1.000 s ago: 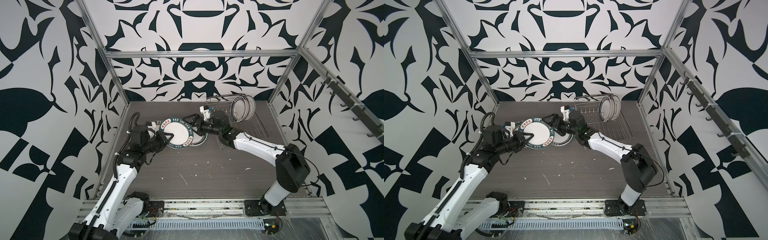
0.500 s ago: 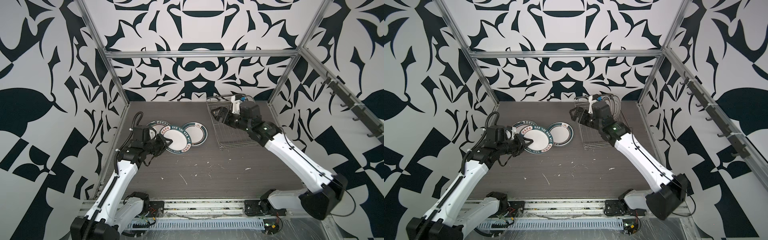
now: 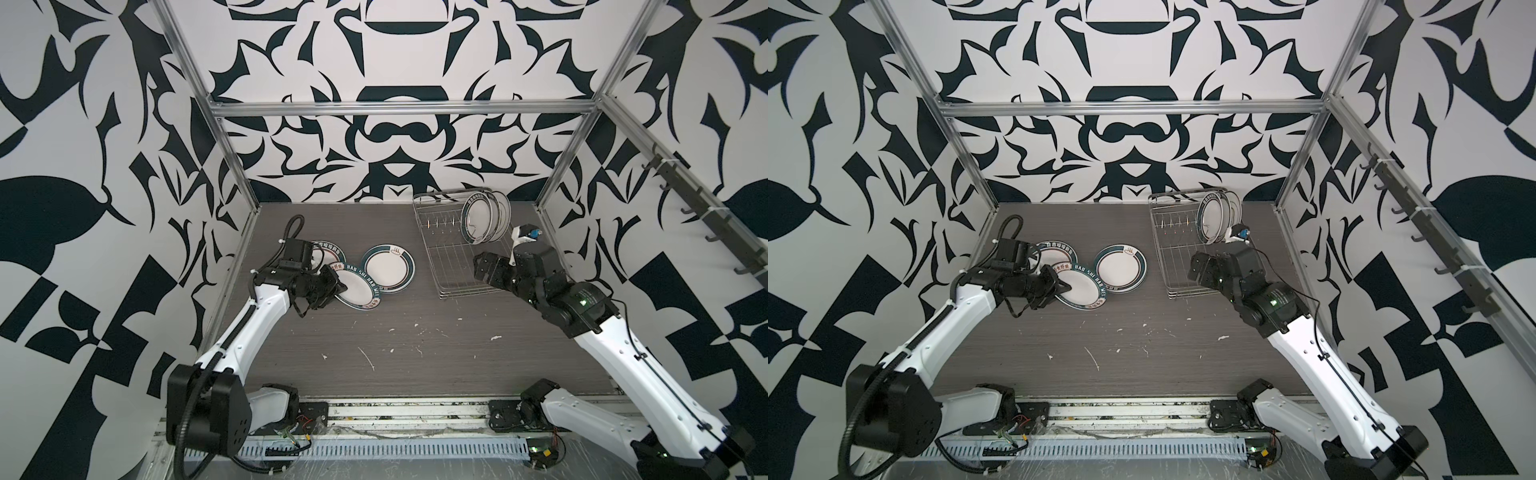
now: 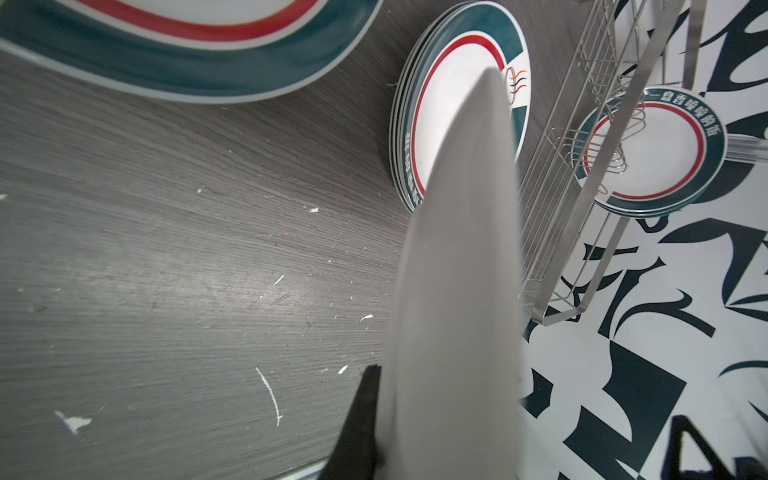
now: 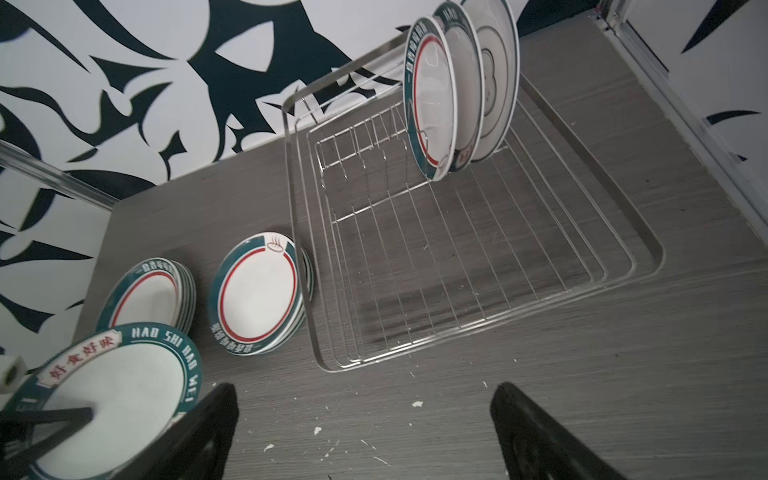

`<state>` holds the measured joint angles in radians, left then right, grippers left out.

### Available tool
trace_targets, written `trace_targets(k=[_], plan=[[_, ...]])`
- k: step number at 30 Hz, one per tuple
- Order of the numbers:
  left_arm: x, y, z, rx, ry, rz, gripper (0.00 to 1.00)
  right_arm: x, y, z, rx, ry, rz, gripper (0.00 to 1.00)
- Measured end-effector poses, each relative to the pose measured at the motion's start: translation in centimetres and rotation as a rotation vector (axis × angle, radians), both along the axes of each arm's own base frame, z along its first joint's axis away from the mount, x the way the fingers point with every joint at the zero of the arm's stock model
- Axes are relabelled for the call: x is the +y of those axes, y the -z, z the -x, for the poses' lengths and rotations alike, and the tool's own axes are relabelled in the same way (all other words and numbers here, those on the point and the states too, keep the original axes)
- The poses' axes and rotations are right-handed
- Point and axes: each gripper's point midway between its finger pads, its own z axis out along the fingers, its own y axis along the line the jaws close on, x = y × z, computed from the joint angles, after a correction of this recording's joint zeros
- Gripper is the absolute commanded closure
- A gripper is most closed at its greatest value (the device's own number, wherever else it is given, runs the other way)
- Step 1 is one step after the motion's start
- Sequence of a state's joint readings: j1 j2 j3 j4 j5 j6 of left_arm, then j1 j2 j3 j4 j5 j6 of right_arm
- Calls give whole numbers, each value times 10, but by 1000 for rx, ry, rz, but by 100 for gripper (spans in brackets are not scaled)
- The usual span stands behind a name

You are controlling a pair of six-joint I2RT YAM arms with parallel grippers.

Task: Unload the plates from the dish rack
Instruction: 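Lower the plate flat onto the table with left gripper while right withdraws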

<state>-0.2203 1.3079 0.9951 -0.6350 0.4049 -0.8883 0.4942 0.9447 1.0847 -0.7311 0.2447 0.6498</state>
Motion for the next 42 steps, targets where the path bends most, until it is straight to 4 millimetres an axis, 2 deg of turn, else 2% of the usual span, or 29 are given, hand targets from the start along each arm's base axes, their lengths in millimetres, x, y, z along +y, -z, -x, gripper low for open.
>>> trace_targets(k=[3,11,18,22,33,42], plan=[[-9,2,-19,0,18,-4,87,-6,13,10,33,2,24,1],[-37,32,-44,58,81,-25,88,-9,11,16,31,-11,39,1],[-52,45,-52,70,110,-37,86,-9,13,18,39,-28,54,1],[-59,52,-58,73,116,-37,79,-7,14,18,41,-44,56,1],[-63,68,-61,103,112,-42,62,-4,15,21,48,-79,58,1],[-70,86,-69,132,125,-60,55,-6,18,26,53,-82,62,1]])
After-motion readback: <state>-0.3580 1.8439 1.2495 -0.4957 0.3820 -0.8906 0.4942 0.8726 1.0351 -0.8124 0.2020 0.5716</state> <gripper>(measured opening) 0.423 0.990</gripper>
